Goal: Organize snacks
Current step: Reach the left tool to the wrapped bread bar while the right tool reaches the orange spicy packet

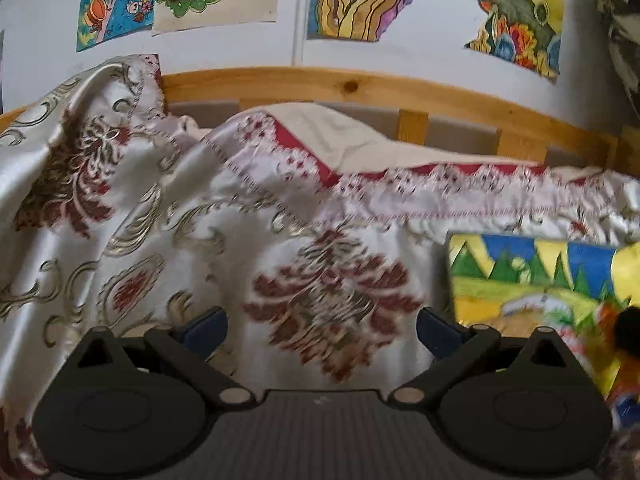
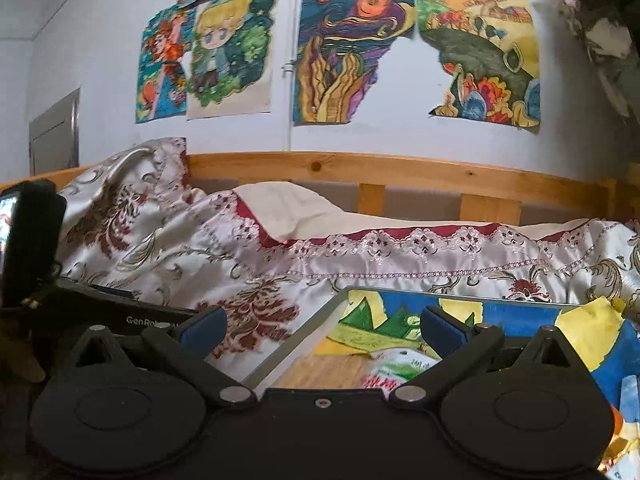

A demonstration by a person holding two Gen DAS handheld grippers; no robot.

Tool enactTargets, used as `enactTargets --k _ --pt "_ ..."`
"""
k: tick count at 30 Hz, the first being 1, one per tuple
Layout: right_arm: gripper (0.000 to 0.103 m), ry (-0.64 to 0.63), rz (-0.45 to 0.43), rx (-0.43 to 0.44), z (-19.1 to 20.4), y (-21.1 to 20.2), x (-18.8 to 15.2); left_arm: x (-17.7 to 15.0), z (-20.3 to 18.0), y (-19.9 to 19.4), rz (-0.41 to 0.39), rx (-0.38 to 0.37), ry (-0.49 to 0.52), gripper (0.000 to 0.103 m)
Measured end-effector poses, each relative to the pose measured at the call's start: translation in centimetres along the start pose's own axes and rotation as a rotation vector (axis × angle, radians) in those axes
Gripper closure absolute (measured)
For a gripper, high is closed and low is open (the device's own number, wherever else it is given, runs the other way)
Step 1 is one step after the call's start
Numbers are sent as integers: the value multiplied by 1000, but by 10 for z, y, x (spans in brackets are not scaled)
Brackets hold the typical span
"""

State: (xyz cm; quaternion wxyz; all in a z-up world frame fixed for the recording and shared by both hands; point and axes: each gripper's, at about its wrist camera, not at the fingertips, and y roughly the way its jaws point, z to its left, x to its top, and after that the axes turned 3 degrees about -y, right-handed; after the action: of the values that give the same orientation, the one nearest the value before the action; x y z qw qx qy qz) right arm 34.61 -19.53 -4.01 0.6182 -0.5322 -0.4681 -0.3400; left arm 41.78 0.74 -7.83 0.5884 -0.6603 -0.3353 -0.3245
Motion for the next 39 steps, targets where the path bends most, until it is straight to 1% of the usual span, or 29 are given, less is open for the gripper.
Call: enactTargets --k 3,7,9,12,13,14,17,20,22,28,31,34,37,39 --pt "1 9 -24 2 -5 7 4 5 -5 7 -17 0 -55 0" --pt "1 12 -25 18 -13 19 10 8 -1 16 -25 -13 -155 0" --pt "1 26 -28 18 -19 28 15 11 3 21 -14 -18 -185 0" --pt "1 84 -36 28 -28 42 24 14 9 27 8 -6 -231 0" --pt "1 102 -31 17 -30 48 27 15 11 29 14 -10 -236 0" --pt "1 112 -26 14 -32 53 29 15 13 31 19 -9 -236 0" --pt "1 131 28 7 -37 72 32 15 15 35 29 -10 -235 0" --pt "1 168 87 30 -43 88 31 12 15 37 39 -7 -241 0" --pt "1 169 105 26 -46 94 27 12 14 38 44 -15 -234 0" --pt "1 124 117 30 -60 96 16 9 8 38 47 -16 -208 0" --pt "1 100 123 9 -65 92 13 9 7 36 51 -14 -191 0" --pt "1 87 108 -5 -67 85 12 10 5 35 53 -9 -171 0" --pt "1 27 101 -22 -61 81 8 10 4 33 60 -6 -164 0" --pt "1 -29 95 -51 -51 79 6 10 4 31 67 -4 -160 0"
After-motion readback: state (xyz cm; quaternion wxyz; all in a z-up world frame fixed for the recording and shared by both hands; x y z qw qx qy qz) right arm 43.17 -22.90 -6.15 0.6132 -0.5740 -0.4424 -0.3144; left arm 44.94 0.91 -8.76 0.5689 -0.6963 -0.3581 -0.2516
